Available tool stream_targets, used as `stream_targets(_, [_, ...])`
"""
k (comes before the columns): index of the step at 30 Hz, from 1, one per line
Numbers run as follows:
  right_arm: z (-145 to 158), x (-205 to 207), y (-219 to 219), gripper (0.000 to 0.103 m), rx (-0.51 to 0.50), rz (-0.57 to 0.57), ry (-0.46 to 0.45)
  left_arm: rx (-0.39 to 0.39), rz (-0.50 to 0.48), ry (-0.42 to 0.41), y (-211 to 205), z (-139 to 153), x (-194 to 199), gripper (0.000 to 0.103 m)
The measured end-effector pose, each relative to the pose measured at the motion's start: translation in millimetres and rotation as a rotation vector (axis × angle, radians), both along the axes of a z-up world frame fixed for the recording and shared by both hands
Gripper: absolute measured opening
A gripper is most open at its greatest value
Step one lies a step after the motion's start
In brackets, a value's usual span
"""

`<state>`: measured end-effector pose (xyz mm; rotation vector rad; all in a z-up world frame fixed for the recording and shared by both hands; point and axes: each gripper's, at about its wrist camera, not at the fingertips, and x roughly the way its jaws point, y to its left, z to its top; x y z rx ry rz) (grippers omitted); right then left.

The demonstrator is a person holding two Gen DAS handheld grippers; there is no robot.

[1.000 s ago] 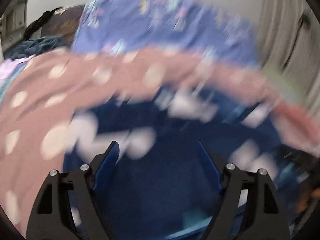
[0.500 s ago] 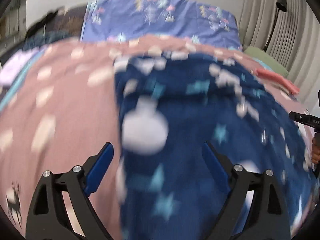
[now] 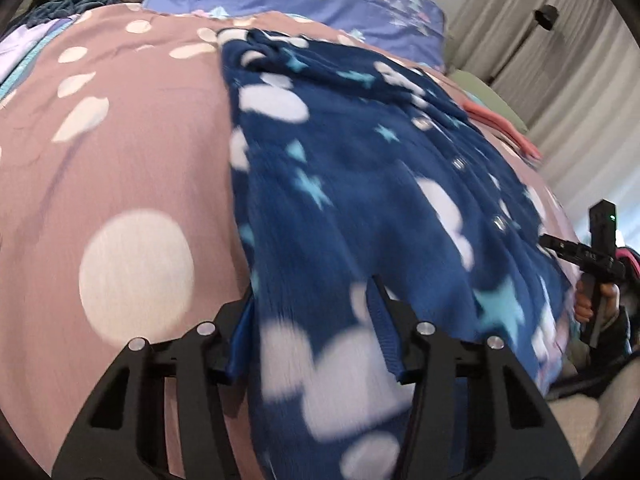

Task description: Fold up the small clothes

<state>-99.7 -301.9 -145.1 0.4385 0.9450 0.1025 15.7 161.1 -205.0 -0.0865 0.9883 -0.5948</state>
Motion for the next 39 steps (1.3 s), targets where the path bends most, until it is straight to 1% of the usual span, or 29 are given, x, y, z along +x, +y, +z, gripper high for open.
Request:
stream_targets(4, [-2, -31, 2, 0.065, 0.071, 0.019, -0.008, -0.057, -0.04, 0.033, 5, 0, -26, 0.053])
stream_targets(6, [-3, -43, 4, 0.065, 0.117, 0.028, -0.017, -0.1, -0.048, 0.045, 6, 0, -37, 0.053])
stream_targets(8, [-5, -52, 4, 0.065, 0.163, 0.027, -0.015, -0.159, -0.045, 0.073, 7, -3, -44, 0.053])
stream_targets(10, [-5, -57, 3, 0.065, 0.202, 0.027, -0.012, -0.202, -0.04, 0.084, 5, -6, -51, 0.053])
stream_targets(11, [-6, -58, 2, 0.065, 0.225, 0.024, -0.009, -0.206, -0.037, 0.084, 4, -7, -52, 0.053])
stream_targets(13, [-8, -54, -2, 0.065, 0.27, 0.014, -0.001, -0.24, -0.024, 0.09, 1, -8, -49, 0.053])
stream_targets(14, [-9, -52, -4, 0.065, 0.295, 0.01, -0.002, -0.269, -0.013, 0.1, -2, -10, -46, 0.053])
stream_targets(15, [-10, -48, -5, 0.065, 0.325, 0.002, -0.002, -0.284, -0.005, 0.105, -6, -10, -43, 0.052])
stream_targets(16, [-12, -45, -7, 0.065, 0.347, -0.006, -0.001, -0.287, -0.002, 0.101, -11, -10, -41, 0.047])
stream_targets(17, [-11, -41, -7, 0.057, 0.361, -0.014, -0.002, -0.289, -0.002, 0.1, -14, -10, -39, 0.028])
stream_targets(18, [-10, -40, -7, 0.031, 0.36, -0.018, -0.006, -0.3, 0.001, 0.114, -18, -10, -36, 0.018])
stream_targets(19, [-9, -38, -8, 0.015, 0.37, -0.018, -0.008, -0.317, 0.013, 0.11, -19, -7, -35, 0.017])
stream_targets(20, [-8, -38, -12, 0.012, 0.435, -0.023, -0.014, -0.33, 0.018, 0.093, -18, -2, -34, 0.015])
stream_targets(21, [-6, -39, -17, 0.011, 0.507, -0.038, -0.04, -0.351, 0.02, 0.066, -16, 7, -34, 0.014])
stream_targets(22, [2, -41, -23, 0.011, 0.572, -0.049, -0.093, -0.378, 0.021, 0.033, -14, 20, -34, 0.014])
stream_targets(24, [20, -40, -30, 0.01, 0.606, -0.056, -0.17, -0.406, 0.018, -0.025, -13, 44, -34, 0.013])
stream_targets(25, [36, -39, -32, 0.01, 0.622, -0.05, -0.225, -0.414, 0.013, -0.081, -14, 64, -35, 0.013])
stream_targets(26, [48, -38, -33, 0.01, 0.628, -0.042, -0.265, -0.417, 0.007, -0.119, -14, 78, -36, 0.013])
stream_targets(27, [61, -37, -33, 0.009, 0.629, -0.031, -0.306, -0.422, -0.001, -0.174, -15, 98, -40, 0.012])
stream_targets(28, [82, -39, -32, 0.009, 0.622, -0.012, -0.365, -0.427, -0.005, -0.206, -15, 112, -42, 0.012])
stream_targets(29, [95, -41, -32, 0.009, 0.615, 0.001, -0.398, -0.433, -0.01, -0.254, -15, 131, -48, 0.012])
stream_targets(31, [126, -52, -31, 0.009, 0.589, 0.029, -0.477, -0.445, -0.018, -0.315, -14, 158, -59, 0.012])
stream_targets(32, [146, -63, -30, 0.009, 0.569, 0.046, -0.526, -0.459, -0.031, -0.363, -11, 176, -72, 0.012])
stream_targets(34, [173, -89, -31, 0.009, 0.543, 0.076, -0.601, -0.466, -0.058, -0.441, -4, 206, -102, 0.012])
stream_targets(35, [191, -111, -32, 0.009, 0.485, 0.087, -0.643, -0.46, -0.071, -0.463, 0, 215, -116, 0.014])
stream_targets(36, [201, -125, -31, 0.01, 0.427, 0.085, -0.663, -0.444, -0.087, -0.485, 1, 223, -131, 0.016])
stream_targets(37, [212, -143, -29, 0.01, 0.341, 0.071, -0.673, -0.426, -0.098, -0.5, 2, 227, -141, 0.018])
stream_targets(38, [216, -154, -27, 0.011, 0.29, 0.058, -0.669, -0.403, -0.112, -0.511, 0, 229, -154, 0.021])
stream_targets(39, [215, -161, -25, 0.012, 0.258, 0.044, -0.655, -0.39, -0.126, -0.5, -2, 226, -161, 0.021])
